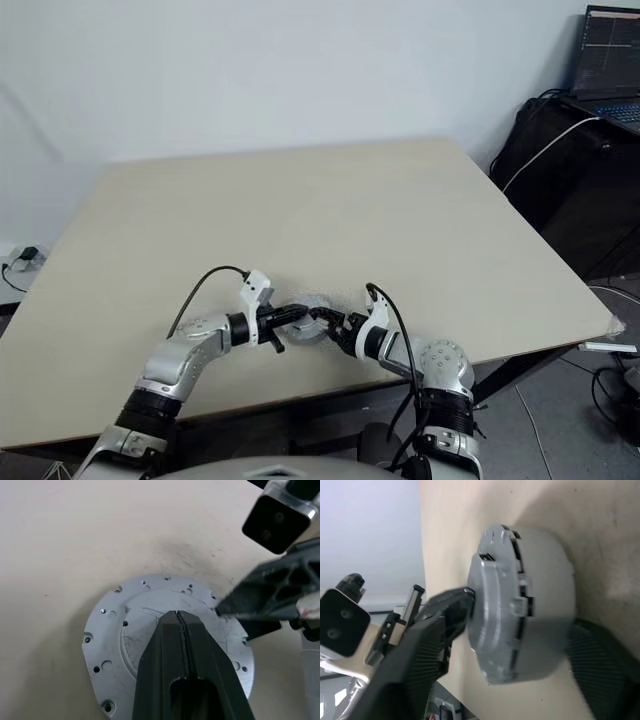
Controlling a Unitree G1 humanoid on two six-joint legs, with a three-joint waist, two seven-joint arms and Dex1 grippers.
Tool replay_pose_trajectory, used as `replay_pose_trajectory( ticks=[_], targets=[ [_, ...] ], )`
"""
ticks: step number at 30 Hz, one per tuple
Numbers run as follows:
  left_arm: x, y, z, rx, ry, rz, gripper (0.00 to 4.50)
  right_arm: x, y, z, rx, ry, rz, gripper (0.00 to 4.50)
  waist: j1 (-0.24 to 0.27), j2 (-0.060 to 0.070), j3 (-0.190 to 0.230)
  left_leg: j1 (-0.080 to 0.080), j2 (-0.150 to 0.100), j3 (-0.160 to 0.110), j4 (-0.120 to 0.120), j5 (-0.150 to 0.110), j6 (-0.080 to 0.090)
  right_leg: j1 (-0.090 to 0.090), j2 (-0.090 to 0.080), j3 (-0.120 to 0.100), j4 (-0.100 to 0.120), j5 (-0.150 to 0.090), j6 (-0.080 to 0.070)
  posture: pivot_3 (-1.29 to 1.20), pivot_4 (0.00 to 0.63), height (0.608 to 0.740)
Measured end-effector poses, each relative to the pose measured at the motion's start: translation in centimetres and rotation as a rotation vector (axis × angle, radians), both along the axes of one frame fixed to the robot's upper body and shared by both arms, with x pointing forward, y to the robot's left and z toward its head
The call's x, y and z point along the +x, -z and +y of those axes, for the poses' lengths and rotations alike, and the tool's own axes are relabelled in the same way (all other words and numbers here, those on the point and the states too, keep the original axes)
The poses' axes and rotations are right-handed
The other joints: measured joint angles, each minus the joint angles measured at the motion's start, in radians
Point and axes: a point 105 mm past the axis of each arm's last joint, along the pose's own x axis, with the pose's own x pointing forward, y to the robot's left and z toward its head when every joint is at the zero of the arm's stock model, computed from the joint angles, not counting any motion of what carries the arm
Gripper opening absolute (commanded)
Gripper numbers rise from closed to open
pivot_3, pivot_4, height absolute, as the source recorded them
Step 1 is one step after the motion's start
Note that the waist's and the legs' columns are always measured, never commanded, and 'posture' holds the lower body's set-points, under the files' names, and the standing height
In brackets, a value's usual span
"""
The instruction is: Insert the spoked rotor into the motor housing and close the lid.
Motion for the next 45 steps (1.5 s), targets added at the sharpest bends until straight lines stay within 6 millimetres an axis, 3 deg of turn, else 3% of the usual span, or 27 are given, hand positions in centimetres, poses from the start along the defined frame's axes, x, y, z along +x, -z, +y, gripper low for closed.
replay_pose_trajectory(
  ticks=[4,6,22,28,34,40,45],
  targets=[
    [0.2,-0.1,0.4,0.002,-0.019,-0.006,0.00,-0.5,-0.1,0.3,0.011,-0.036,0.011,1.69,0.000,0.000,0.000,0.001,0.000,0.000,0.000,0.000,0.000,0.000,0.000,0.000,0.000,0.000,-0.001,0.00,0.000,0.740],
    [0.1,-0.1,0.4,-0.002,-0.020,-0.004,0.00,-0.6,0.0,0.4,0.007,-0.044,0.019,1.33,0.001,0.000,0.000,0.001,0.000,0.000,0.000,0.000,0.000,0.000,0.000,0.000,0.000,0.000,-0.001,0.00,0.000,0.740],
    [-1.1,-0.2,0.4,-0.063,-0.082,-0.010,0.00,-0.8,0.0,0.4,0.005,-0.050,0.021,1.32,0.002,0.001,0.000,0.000,0.000,0.000,-0.001,0.000,0.000,0.000,-0.001,0.000,0.000,0.000,0.000,0.00,0.000,0.740],
    [-1.2,-1.6,0.6,-0.171,-0.280,-0.057,0.00,-0.7,-0.4,0.3,0.008,-0.040,0.000,1.31,0.009,-0.001,0.002,-0.005,0.000,0.000,-0.001,0.000,0.000,-0.002,-0.002,0.000,0.000,0.000,0.000,0.00,0.000,0.740],
    [-0.4,-4.4,4.3,-0.275,-0.599,-0.109,0.00,-0.7,-0.5,0.4,0.017,-0.040,0.001,1.31,0.014,-0.001,0.003,-0.007,-0.001,0.000,-0.002,0.000,0.000,-0.004,-0.002,0.000,-0.001,0.000,0.000,0.00,0.000,0.740],
    [-3.2,-4.2,5.4,-0.510,-0.766,0.041,0.00,-0.6,-1.0,0.4,0.049,-0.033,-0.009,1.31,0.018,-0.002,0.004,-0.009,-0.001,0.000,-0.002,-0.001,0.000,-0.004,-0.003,-0.001,-0.003,-0.002,-0.003,0.00,0.000,0.740],
    [-6.4,-1.9,5.0,-0.641,-0.846,0.265,0.00,-0.1,-2.6,0.2,0.097,-0.007,-0.062,1.31,0.017,-0.003,0.008,-0.009,-0.001,-0.001,-0.001,-0.001,0.000,-0.004,-0.002,-0.003,-0.003,-0.004,-0.005,0.00,0.000,0.740]
  ],
)
